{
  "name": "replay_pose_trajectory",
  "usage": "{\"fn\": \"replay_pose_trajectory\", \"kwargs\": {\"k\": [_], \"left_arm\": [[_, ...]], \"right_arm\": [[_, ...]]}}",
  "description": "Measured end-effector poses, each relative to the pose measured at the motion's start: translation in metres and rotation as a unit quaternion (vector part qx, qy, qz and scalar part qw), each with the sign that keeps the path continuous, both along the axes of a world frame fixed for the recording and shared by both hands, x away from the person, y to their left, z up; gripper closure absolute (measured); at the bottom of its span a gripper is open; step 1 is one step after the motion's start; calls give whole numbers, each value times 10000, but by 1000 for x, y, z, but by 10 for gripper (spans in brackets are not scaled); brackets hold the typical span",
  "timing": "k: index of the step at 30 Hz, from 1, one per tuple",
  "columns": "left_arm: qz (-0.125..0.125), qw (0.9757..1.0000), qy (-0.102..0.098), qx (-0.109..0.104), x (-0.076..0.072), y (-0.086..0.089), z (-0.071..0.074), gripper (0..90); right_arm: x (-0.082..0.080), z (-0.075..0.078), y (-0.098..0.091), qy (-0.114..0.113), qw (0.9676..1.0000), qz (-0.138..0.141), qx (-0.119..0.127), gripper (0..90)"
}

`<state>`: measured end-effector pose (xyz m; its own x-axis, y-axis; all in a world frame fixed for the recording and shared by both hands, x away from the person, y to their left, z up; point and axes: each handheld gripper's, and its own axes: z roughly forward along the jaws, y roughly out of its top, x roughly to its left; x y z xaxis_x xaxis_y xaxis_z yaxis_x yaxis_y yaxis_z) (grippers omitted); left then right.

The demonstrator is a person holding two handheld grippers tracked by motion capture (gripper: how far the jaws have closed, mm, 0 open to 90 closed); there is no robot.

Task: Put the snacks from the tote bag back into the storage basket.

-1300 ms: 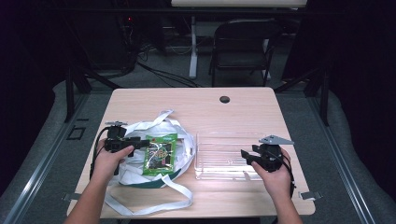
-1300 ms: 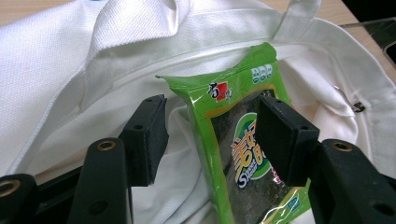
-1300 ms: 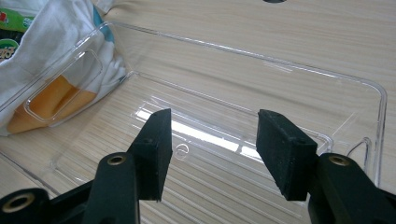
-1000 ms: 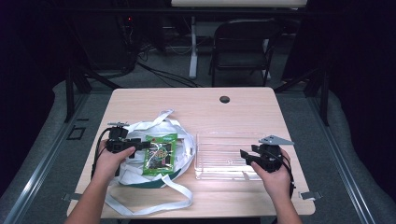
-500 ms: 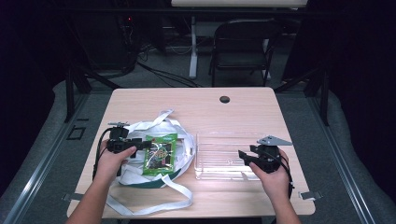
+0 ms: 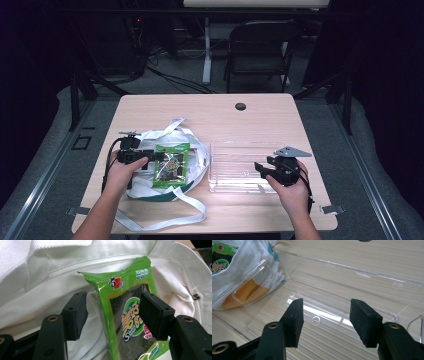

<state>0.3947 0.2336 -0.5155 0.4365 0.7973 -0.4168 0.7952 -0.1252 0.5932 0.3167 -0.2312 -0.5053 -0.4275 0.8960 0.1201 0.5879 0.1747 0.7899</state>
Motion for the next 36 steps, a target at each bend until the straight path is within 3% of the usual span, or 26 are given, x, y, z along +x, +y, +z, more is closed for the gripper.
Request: {"fn": "replay_pose_trajectory", "kwargs": {"k": [19,36], "left_arm": [[-118,9996,266,-62,7,-10,-9,409],[-374,9983,451,-15,12,-19,-16,378]], "right_arm": [[-7,0,-4,-36,10000,-65,-12,446],[-11,2,-8,-122,9998,-126,-2,447]]}}
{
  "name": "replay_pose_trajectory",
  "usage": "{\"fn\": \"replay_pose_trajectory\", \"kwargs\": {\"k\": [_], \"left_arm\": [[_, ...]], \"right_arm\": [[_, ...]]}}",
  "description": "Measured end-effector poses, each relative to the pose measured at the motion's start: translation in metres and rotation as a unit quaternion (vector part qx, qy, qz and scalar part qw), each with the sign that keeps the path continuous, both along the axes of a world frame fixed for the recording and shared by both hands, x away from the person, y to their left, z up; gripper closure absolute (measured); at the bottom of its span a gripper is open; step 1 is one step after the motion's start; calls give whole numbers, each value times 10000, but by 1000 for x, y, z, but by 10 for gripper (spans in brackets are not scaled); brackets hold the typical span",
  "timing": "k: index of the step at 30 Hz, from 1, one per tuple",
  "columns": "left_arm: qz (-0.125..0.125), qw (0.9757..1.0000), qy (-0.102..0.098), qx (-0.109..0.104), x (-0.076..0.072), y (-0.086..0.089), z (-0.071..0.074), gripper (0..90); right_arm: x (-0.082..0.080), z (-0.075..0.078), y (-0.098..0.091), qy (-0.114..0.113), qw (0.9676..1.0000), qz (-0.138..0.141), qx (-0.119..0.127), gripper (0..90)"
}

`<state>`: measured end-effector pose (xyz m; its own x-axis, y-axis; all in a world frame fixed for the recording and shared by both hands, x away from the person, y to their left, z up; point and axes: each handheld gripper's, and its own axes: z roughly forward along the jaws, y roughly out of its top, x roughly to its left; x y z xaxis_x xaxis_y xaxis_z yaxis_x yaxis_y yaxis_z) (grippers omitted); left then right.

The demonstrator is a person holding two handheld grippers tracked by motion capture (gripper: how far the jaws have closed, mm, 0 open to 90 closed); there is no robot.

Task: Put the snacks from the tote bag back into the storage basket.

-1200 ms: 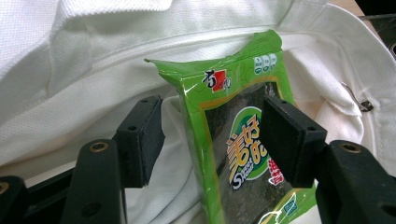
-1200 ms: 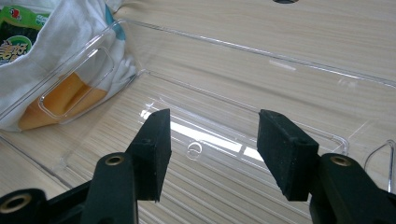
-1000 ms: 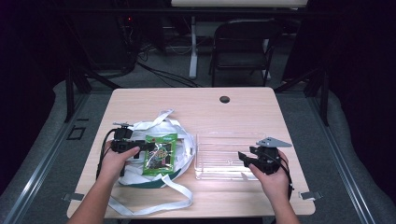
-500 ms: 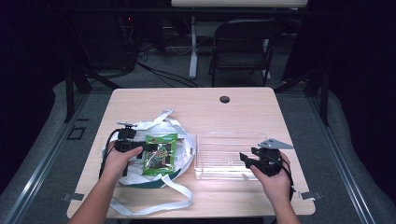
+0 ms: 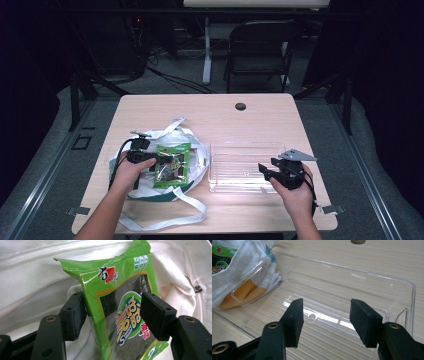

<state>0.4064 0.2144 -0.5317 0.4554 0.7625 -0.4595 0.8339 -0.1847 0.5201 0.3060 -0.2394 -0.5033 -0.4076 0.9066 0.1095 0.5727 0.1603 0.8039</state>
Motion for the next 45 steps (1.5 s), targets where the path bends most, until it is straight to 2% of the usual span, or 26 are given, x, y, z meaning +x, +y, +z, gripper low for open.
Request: {"fn": "replay_pose_trajectory", "kwargs": {"k": [10,20,28,35,41,45], "left_arm": [[-45,10000,25,-55,-1,-1,1,404],[-128,9998,-91,-74,-4,-1,8,448],[-183,9996,-151,-127,-7,-1,14,522],[-280,9994,-188,-63,-8,2,17,577],[-333,9992,-170,-136,-10,3,19,619],[-463,9985,-212,-180,-12,5,23,640]], "right_arm": [[0,0,0,-9,10000,1,-9,447],[0,0,0,-18,10000,-10,2,447],[1,-1,1,-18,10000,1,-13,447],[2,-1,0,-4,10000,-14,-26,446],[3,-2,0,7,10000,-44,-10,447],[4,-2,1,17,10000,-24,-13,447]]}}
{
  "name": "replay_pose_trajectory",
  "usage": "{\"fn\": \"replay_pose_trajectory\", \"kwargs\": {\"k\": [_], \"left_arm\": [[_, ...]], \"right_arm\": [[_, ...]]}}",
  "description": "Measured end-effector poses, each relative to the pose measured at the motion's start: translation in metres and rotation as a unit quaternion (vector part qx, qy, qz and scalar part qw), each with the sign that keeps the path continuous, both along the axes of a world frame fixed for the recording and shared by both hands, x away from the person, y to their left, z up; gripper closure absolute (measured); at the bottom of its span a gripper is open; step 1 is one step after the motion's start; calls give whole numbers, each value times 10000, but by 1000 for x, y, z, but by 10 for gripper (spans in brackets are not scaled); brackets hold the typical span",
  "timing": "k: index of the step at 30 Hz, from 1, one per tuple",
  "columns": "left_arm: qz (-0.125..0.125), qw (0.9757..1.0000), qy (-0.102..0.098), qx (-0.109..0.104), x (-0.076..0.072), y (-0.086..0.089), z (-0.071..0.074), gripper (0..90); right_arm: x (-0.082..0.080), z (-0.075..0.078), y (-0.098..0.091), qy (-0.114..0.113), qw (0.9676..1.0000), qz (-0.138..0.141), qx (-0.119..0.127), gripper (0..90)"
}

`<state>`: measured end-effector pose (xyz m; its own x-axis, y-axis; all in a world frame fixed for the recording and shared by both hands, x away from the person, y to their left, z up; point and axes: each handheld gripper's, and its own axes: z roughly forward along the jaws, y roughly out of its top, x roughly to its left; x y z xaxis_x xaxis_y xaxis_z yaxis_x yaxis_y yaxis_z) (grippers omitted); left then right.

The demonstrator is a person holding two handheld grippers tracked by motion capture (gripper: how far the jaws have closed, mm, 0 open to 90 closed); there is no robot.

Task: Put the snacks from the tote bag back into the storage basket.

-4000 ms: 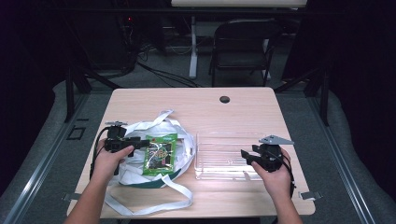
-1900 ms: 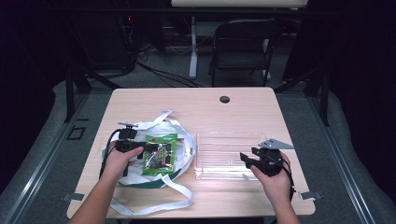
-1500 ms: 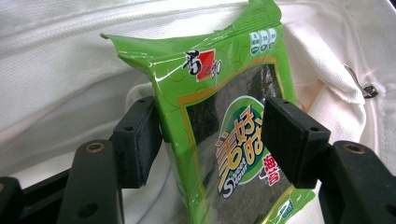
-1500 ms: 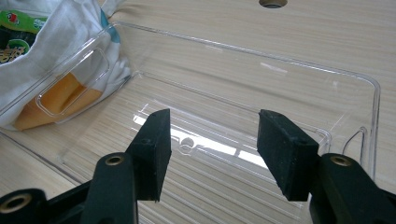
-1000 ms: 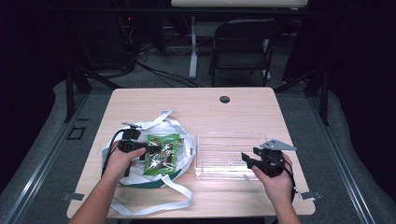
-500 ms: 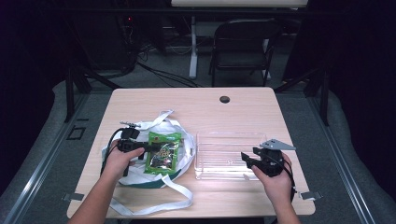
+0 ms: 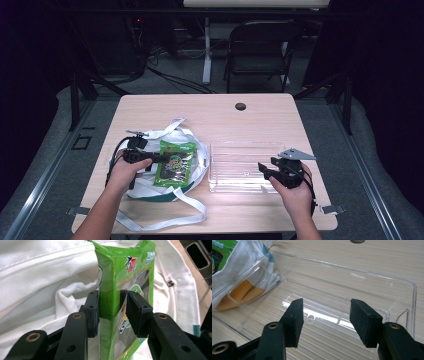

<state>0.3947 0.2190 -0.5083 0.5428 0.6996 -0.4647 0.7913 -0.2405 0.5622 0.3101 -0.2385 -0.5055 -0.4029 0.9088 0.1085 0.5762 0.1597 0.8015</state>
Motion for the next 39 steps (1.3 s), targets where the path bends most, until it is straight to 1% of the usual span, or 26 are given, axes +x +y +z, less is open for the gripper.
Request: {"fn": "replay_pose_trajectory", "kwargs": {"k": [3,4,5,8,13,14,16,17,26,29,32,35,39], "left_arm": [[-1,10000,-30,-21,-2,-1,2,647],[-46,10000,-53,4,-3,0,3,655],[-46,10000,-53,4,-3,0,3,657],[-87,9999,-76,12,-4,1,4,663],[-116,9999,-80,2,-7,3,6,681],[-122,9999,-81,-6,-7,3,6,683],[-127,9999,-86,-13,-8,4,6,685],[-131,9999,-98,-40,-8,5,6,693],[-205,9997,-107,-96,-11,10,7,720],[-205,9996,-115,-130,-11,11,8,728],[-205,9995,-120,-187,-12,12,8,732],[-213,9995,-115,-191,-11,12,8,733],[-224,9993,-103,-277,-11,14,7,733]], "right_arm": [[0,0,1,-9,10000,7,9,447],[1,-1,2,-4,10000,16,23,447],[1,0,1,26,10000,23,-26,447],[2,-1,2,7,10000,40,-11,447],[4,0,5,3,10000,69,18,447],[4,0,5,3,10000,89,-15,447],[5,0,6,-1,10000,90,-6,447],[6,0,6,5,9999,100,-36,447],[8,0,9,12,9999,144,-51,447],[9,-1,10,-3,9999,149,-14,447],[9,-1,10,17,9999,139,-49,447],[10,-1,10,20,9999,156,-51,447],[10,-2,10,22,9999,168,-24,447]]}}
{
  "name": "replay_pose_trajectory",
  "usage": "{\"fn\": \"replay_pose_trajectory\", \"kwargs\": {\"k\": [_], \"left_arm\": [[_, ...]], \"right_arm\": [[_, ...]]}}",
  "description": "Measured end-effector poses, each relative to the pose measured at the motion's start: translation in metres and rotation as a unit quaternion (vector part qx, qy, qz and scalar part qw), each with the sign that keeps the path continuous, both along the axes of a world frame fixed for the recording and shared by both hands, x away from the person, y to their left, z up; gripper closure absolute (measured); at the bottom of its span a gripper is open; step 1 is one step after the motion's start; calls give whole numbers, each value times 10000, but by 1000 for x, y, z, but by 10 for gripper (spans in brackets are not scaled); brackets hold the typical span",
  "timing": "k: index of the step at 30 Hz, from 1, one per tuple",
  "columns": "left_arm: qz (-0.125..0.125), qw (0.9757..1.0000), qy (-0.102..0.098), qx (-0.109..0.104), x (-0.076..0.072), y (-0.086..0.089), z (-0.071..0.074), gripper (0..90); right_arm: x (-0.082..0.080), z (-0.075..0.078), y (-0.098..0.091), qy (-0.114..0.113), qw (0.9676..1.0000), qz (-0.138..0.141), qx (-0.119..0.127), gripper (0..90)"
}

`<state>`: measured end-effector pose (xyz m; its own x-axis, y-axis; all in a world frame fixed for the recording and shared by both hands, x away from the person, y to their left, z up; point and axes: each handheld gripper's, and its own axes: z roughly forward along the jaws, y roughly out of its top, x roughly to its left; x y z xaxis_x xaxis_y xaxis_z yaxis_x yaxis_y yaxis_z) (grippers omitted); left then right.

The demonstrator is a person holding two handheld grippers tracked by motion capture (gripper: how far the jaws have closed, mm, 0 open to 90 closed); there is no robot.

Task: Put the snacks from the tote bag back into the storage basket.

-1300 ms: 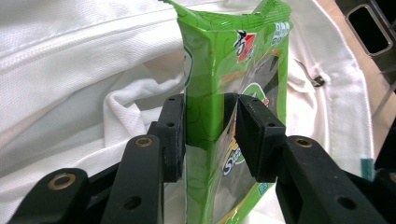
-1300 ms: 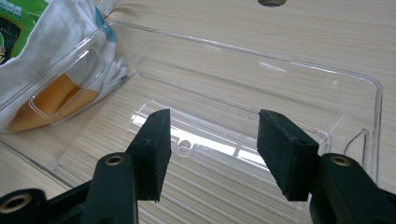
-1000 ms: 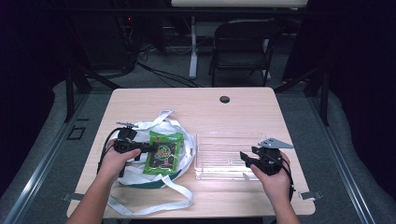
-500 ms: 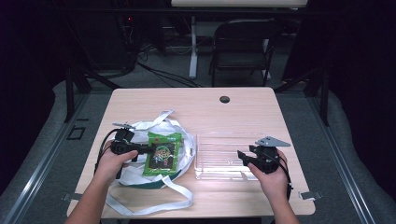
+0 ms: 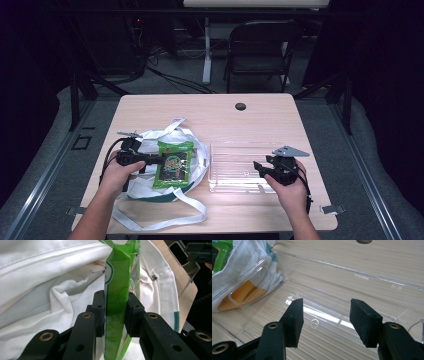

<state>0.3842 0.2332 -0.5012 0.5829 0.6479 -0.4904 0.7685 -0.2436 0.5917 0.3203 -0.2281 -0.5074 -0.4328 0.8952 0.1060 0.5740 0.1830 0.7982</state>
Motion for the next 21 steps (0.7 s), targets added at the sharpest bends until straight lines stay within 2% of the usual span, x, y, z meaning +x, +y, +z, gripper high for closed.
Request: {"fn": "replay_pose_trajectory", "kwargs": {"k": [10,21], "left_arm": [[-35,9999,-48,-117,-1,1,3,733],[-13,9998,-130,-124,-2,2,7,733]], "right_arm": [[0,0,0,-21,10000,5,2,447],[-1,0,0,-29,10000,8,-35,447]]}}
